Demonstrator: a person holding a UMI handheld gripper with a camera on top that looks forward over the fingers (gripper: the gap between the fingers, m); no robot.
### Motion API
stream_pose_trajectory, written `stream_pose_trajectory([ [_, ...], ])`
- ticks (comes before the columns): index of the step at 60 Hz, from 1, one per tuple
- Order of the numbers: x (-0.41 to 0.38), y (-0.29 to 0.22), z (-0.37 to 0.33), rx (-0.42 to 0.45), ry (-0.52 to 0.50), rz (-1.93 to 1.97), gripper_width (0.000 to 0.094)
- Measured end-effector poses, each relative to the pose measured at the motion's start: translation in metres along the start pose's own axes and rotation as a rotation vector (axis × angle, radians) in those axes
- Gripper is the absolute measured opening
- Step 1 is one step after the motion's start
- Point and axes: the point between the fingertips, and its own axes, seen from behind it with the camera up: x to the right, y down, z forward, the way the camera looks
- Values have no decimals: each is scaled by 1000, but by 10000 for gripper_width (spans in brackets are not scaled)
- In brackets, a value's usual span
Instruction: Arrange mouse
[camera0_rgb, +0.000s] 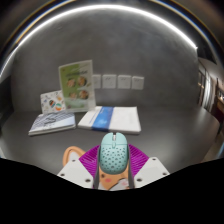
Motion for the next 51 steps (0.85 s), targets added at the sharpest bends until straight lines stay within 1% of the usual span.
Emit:
stream_pose_trajectory([
  [5,-36,39,14,-61,-36,-4,397],
  [9,-48,70,22,-129,-48,-21,397],
  [13,-56,92,28,-169,-60,-38,415],
  [14,-57,94,30,-161,-61,-36,463],
  [15,-57,91,31,-142,-60,-32,417],
  [16,-56,92,31,-145,-57,-34,416],
  [22,-57,92,32,-143,-69,-27,458],
  [23,-57,92,31,-146,-73,-31,522],
  [24,-57,93,31,-149,-76,-35,496],
  [27,-57,93,33,-158,-97,-44,551],
  [28,-57,93,32,-162,-103,-44,627],
  [31,-56,95,25,-188,-133,-47,792],
  [33,-58,96,19,-188,-165,-48,903],
  [34,-60,96,10,-183,-183,-45,845],
  [35,-60,93,8,-172,-204,-40,833],
  [38,-62,89,-7,-145,-253,-25,856],
  [42,-57,90,-34,-136,-307,-3,850],
  [51,-18,111,-98,-122,-365,17,843],
])
